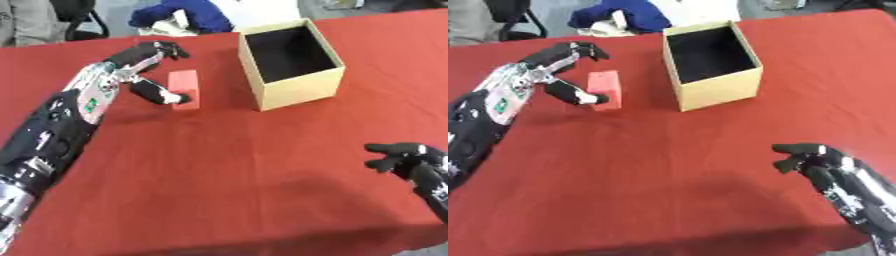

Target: Pick up objects on the table and place them in the box.

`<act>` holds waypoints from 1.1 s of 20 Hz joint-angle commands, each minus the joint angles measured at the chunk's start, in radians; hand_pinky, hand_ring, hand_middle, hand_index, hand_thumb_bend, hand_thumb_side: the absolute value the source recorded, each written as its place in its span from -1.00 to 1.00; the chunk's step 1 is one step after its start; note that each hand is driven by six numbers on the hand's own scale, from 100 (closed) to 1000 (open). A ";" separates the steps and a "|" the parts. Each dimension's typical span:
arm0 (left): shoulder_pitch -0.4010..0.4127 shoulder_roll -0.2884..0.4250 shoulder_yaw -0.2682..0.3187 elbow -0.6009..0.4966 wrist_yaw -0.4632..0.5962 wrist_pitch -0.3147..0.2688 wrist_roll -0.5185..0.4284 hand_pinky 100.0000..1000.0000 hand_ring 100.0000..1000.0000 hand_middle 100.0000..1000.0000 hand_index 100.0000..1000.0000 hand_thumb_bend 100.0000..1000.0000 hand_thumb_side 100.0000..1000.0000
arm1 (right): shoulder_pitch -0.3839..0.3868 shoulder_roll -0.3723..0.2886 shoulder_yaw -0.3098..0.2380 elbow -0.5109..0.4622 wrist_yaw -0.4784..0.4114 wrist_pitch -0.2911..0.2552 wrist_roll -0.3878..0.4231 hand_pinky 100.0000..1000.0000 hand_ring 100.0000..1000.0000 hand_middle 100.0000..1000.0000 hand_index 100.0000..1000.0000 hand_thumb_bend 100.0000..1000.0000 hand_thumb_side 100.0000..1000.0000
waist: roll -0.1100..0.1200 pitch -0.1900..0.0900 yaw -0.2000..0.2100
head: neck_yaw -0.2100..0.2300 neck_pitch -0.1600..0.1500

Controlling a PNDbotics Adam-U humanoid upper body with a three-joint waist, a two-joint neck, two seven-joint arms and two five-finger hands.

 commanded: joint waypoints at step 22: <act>-0.059 -0.010 0.044 0.096 -0.079 0.014 0.064 1.00 0.54 0.52 0.73 -0.03 -0.08 | -0.013 -0.010 0.001 -0.010 0.006 -0.002 0.012 0.66 0.85 0.09 0.61 -1.00 0.00 | 0.000 0.000 -0.013 | 0.014 0.002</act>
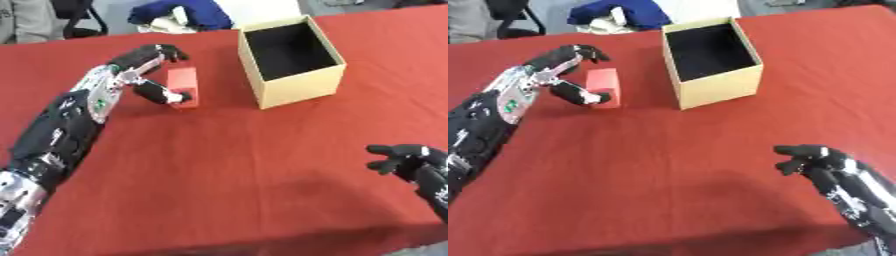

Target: Pick up objects on the table and place them in the box.

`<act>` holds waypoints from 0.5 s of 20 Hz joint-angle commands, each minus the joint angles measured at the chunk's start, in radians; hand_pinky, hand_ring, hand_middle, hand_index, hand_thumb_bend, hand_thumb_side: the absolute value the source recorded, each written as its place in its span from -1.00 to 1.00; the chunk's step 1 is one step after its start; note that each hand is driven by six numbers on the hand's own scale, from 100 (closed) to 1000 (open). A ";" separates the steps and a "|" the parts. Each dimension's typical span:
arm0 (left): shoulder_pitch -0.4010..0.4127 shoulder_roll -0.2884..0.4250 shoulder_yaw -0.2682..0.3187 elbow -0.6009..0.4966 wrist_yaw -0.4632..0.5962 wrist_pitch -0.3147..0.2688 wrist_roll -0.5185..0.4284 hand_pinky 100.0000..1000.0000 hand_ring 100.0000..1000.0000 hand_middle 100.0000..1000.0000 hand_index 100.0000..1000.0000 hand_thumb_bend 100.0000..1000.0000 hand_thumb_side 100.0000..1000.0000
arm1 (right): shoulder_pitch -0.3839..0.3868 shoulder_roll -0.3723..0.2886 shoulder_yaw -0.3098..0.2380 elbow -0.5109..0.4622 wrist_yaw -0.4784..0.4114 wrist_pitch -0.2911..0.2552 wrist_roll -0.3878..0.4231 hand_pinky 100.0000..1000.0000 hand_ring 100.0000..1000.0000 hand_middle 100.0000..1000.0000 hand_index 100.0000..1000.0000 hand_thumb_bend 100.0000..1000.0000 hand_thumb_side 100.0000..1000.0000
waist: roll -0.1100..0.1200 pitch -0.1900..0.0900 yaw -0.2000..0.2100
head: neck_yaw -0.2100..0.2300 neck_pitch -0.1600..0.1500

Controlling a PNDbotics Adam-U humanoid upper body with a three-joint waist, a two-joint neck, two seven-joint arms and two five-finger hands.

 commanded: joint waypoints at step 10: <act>-0.035 0.011 0.016 0.024 -0.047 0.001 0.018 1.00 0.46 0.42 0.69 -0.07 -0.11 | -0.015 -0.010 0.002 -0.009 0.006 -0.006 0.008 0.66 0.85 0.09 0.61 -1.00 0.00 | -0.005 -0.006 -0.004 | 0.007 0.000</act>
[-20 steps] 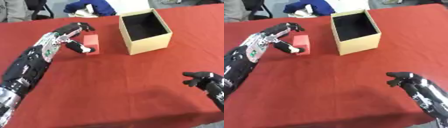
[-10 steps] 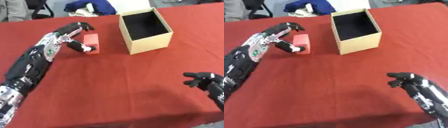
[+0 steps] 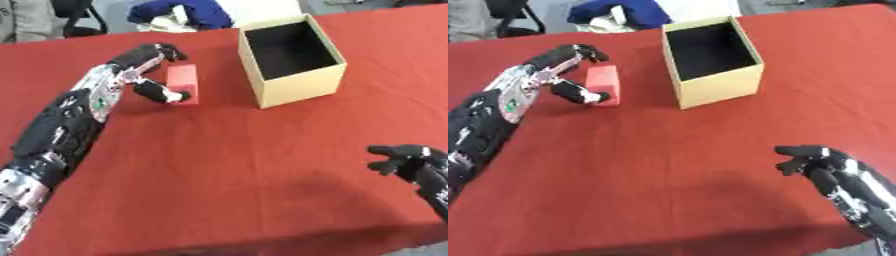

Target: Pick up objects on the table and place them in the box.

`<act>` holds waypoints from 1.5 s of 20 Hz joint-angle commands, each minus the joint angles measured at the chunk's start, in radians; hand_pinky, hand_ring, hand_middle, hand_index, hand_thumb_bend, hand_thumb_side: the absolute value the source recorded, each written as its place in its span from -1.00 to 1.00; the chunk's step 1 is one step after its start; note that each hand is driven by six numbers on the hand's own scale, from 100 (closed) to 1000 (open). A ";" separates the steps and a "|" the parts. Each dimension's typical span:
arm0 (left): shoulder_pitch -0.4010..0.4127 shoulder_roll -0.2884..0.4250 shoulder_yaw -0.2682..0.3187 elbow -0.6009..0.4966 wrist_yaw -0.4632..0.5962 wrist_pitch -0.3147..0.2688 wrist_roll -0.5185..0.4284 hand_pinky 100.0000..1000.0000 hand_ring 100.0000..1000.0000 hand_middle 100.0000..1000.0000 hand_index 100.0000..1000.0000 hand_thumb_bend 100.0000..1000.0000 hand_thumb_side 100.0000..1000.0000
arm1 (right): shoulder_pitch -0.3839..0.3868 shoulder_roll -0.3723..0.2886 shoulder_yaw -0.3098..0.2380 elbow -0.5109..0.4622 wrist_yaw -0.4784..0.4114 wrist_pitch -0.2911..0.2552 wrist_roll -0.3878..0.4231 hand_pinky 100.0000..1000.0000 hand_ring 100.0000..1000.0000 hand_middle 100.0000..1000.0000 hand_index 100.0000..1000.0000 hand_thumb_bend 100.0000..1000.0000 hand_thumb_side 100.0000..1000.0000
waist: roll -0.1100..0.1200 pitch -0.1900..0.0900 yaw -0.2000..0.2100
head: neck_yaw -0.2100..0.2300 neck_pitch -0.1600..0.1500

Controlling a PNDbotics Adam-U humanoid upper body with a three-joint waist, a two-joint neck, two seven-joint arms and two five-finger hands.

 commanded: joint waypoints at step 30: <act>-0.060 0.036 0.001 -0.120 0.158 0.021 -0.045 0.92 -0.13 -0.53 0.37 -0.57 -0.60 | -0.011 -0.010 0.004 -0.008 -0.002 -0.001 0.010 0.66 0.85 0.09 0.61 -1.00 0.00 | -0.003 -0.019 -0.015 | 0.003 0.002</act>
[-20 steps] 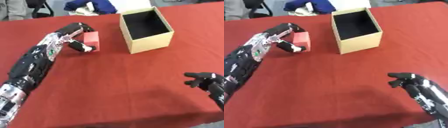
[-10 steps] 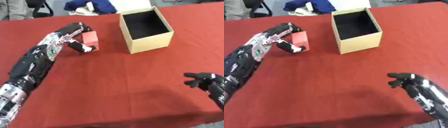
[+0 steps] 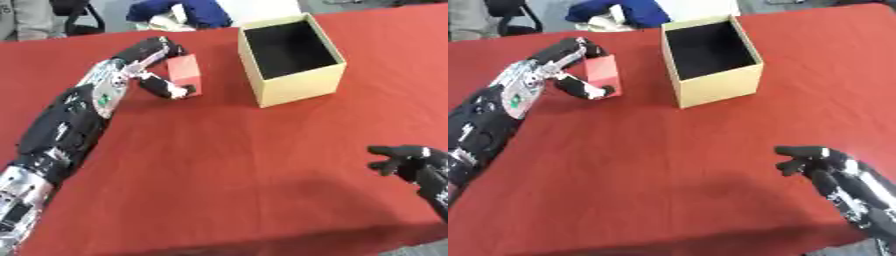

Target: Pick up objects on the table and place them in the box.

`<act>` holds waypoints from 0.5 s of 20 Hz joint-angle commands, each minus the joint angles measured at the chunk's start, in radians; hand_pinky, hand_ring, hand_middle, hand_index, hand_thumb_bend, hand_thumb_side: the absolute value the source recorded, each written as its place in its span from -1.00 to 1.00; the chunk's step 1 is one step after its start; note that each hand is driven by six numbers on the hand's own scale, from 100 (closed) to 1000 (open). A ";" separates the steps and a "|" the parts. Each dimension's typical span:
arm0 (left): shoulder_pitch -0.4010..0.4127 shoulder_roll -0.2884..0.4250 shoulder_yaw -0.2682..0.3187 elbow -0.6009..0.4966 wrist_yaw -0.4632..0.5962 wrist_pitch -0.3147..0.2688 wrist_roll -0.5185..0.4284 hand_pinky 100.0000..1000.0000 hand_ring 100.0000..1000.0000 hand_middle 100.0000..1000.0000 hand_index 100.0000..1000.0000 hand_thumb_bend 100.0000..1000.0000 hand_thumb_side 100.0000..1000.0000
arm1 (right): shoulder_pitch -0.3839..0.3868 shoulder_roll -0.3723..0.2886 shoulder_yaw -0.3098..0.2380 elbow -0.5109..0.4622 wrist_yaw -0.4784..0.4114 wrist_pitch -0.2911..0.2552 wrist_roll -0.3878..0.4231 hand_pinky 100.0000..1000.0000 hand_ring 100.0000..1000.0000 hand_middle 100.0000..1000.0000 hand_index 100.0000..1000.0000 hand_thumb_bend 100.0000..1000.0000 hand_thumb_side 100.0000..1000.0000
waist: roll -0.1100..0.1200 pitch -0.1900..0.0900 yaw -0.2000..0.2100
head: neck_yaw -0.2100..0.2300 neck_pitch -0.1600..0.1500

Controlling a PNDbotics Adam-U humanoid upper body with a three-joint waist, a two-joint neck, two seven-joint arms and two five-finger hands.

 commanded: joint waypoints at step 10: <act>-0.115 0.026 -0.013 -0.082 0.122 0.010 -0.046 0.90 -0.13 -0.52 0.38 -0.62 -0.66 | -0.046 -0.004 0.035 -0.015 -0.020 0.019 0.037 0.66 0.85 0.09 0.61 -1.00 0.00 | 0.012 -0.007 -0.063 | 0.013 -0.017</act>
